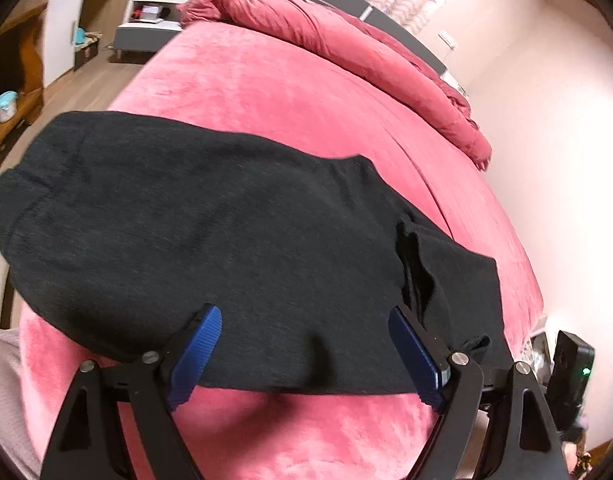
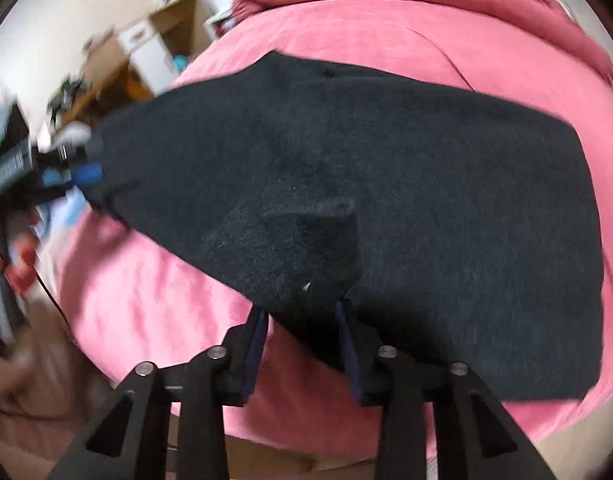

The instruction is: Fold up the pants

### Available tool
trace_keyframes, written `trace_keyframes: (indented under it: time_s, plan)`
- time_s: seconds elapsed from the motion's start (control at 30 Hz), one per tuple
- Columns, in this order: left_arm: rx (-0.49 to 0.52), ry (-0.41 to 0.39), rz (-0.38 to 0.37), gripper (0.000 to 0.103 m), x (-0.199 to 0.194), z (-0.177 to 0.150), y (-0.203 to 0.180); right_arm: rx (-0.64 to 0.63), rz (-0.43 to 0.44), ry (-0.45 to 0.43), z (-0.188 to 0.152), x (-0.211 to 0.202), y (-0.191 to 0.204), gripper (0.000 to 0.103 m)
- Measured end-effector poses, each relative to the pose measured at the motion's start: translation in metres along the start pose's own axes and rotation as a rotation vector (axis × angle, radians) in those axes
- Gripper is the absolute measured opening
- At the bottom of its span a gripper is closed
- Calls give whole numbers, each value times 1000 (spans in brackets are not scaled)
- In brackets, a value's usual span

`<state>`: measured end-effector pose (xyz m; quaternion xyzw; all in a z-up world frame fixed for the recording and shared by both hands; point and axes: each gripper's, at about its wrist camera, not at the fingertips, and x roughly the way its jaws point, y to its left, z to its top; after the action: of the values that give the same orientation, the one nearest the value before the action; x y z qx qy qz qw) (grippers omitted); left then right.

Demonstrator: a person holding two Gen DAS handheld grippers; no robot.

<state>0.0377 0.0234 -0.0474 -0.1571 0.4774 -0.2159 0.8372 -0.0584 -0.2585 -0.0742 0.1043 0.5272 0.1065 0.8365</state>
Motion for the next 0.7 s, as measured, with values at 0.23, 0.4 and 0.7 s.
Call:
trace_keyframes:
  time_s: [0.23,0.4,0.7]
  plan:
    - [119,53,-74,86,14,-3,-45,168,179,-148,-30,-63,-45,37]
    - [207,88,-130,86,49,13,-91,359,29,-304,-46,-99,-95,37]
    - [186,244,-112,69,138,36,-125,518,-89,-279,-46,-74,-134,37]
